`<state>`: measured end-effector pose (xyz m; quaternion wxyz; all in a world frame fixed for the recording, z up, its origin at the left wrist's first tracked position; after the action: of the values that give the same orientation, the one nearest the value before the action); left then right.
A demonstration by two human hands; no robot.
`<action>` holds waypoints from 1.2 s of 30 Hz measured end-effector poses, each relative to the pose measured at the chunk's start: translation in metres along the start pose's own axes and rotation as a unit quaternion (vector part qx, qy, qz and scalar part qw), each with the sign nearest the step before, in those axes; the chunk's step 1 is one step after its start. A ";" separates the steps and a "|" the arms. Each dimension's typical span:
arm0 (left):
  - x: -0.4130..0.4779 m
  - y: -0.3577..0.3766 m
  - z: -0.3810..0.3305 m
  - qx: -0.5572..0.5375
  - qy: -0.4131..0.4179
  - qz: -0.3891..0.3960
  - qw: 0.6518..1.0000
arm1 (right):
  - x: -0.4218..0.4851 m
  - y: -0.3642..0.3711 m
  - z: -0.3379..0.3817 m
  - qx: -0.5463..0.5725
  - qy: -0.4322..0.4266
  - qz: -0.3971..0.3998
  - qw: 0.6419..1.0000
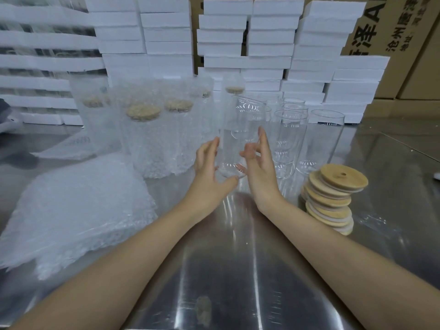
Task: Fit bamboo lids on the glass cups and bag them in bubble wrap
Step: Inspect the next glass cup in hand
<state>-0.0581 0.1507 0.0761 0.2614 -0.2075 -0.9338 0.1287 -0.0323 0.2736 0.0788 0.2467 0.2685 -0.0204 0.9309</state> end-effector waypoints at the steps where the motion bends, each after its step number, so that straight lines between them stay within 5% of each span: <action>1: 0.000 0.002 0.001 0.007 -0.014 0.011 1.000 | -0.001 0.000 0.001 0.010 0.003 0.001 1.000; 8: 0.006 -0.009 0.010 -0.117 -0.088 -0.046 0.988 | 0.000 0.001 0.007 0.005 -0.034 0.047 0.998; 16: 0.008 -0.011 0.018 -0.184 -0.120 -0.030 0.975 | -0.012 0.017 -0.010 0.129 0.196 0.162 0.958; 30: 0.006 -0.007 0.018 -0.114 -0.114 -0.004 0.987 | -0.011 0.010 -0.003 -0.015 0.067 0.127 0.989; 36: 0.003 -0.003 0.016 -0.092 -0.110 0.005 0.990 | -0.010 0.011 -0.012 -0.076 0.080 0.136 0.985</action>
<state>-0.0702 0.1475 0.0651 0.1359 -0.2194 -0.9639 0.0657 -0.0361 0.2615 0.0647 0.1387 0.1683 -0.1075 0.9700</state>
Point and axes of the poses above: each hand's wrist, its own x-axis towards the middle knuckle, its own y-axis out of the palm, z = x × y, the point moved 4 cm from there along x, towards the middle knuckle, and after that the axes turned 4 degrees about -y, right-handed, at the moved point
